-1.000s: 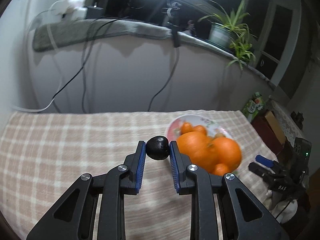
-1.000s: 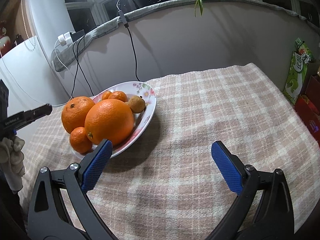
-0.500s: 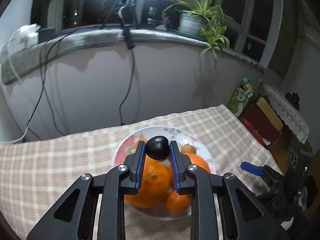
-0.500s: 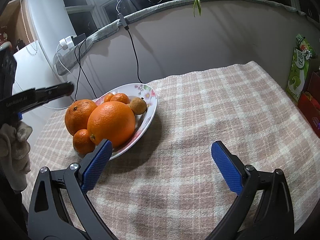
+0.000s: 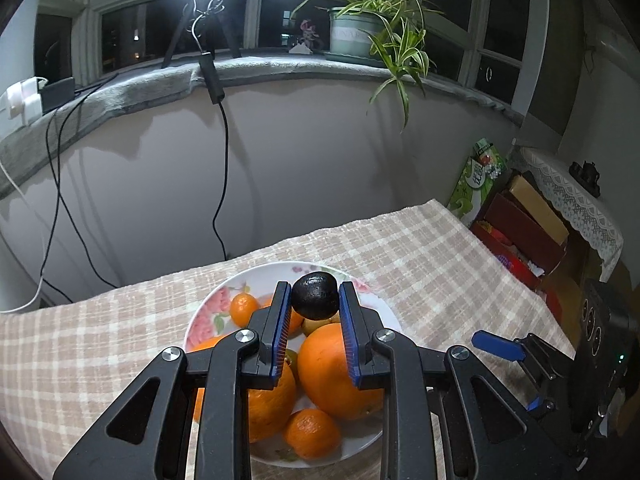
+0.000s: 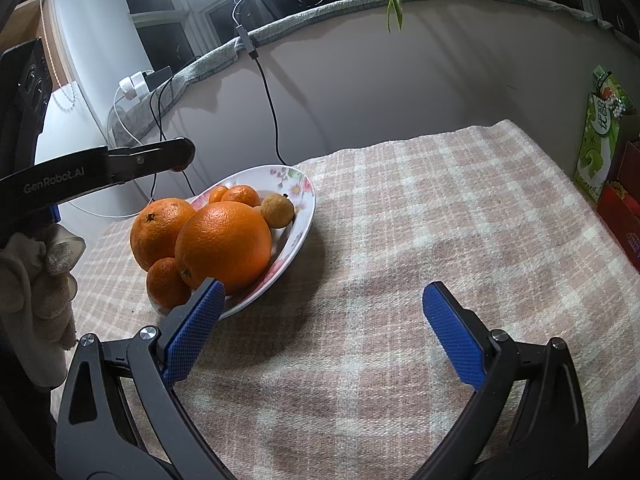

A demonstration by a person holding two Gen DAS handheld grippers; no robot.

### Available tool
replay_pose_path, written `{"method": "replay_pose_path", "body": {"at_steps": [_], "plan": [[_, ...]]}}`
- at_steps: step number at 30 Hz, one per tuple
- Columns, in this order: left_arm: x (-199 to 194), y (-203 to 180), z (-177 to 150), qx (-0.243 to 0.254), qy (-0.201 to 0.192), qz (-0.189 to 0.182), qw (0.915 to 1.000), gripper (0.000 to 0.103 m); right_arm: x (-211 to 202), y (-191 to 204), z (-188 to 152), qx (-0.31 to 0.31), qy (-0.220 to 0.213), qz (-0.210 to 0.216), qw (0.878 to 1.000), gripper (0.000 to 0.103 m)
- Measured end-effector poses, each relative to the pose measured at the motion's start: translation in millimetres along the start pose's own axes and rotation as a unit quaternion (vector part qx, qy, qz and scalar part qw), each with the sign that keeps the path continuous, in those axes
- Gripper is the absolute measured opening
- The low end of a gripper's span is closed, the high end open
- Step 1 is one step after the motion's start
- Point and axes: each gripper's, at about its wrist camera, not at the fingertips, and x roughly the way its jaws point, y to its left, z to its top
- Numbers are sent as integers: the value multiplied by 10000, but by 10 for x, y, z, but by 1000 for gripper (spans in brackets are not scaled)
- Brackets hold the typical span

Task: Organize fruits
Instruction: 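Carry the dark plum onto the plate and open the left gripper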

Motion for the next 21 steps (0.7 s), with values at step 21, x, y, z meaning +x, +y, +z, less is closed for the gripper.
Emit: {"method": "replay_pose_path", "body": {"at_steps": [21], "plan": [[-16,35,2,-49,17,32,10000,36,15,-7,10,-5,14,9,10000,101]]}}
